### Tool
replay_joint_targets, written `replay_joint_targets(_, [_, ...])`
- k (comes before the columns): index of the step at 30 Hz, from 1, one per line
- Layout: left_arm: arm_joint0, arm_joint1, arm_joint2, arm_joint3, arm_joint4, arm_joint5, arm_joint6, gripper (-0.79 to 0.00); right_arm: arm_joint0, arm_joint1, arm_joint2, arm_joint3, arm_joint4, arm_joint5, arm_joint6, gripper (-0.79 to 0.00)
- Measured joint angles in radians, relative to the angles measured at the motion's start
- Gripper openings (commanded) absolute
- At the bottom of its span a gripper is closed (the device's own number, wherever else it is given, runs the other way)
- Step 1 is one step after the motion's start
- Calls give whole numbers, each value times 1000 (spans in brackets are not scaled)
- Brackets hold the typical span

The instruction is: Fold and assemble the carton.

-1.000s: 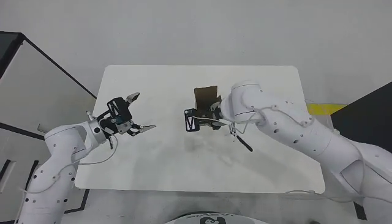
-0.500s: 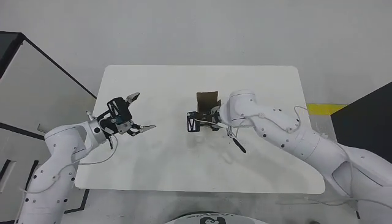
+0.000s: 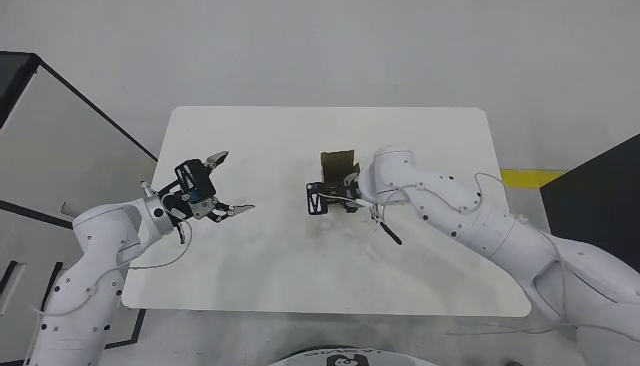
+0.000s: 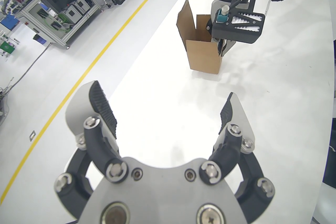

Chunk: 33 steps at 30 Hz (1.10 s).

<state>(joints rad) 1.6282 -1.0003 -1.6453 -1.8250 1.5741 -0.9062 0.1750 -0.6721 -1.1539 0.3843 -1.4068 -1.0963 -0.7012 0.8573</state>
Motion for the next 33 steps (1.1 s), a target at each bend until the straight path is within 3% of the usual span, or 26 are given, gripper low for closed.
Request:
replay_joint_targets(9, [0,0,0,0,0,0,0,0,3,-23,-5,53,-6,-28,-23,-785])
replay_joint_targets(10, [0,0,0,0,0,0,0,0,3,-25,-5,57,-7,-29,-23,-751])
replay_joint_targets(13, [0,0,0,0,0,0,0,0,3,-31,-4,65,-10,-31,-25,-548])
replay_joint_targets(17, [0,0,0,0,0,0,0,0,0,-33,6,66,-16,-28,-36,-425])
replay_joint_targets(33, [0,0,0,0,0,0,0,0,-49,24,145,-79,32,-83,-4,-354])
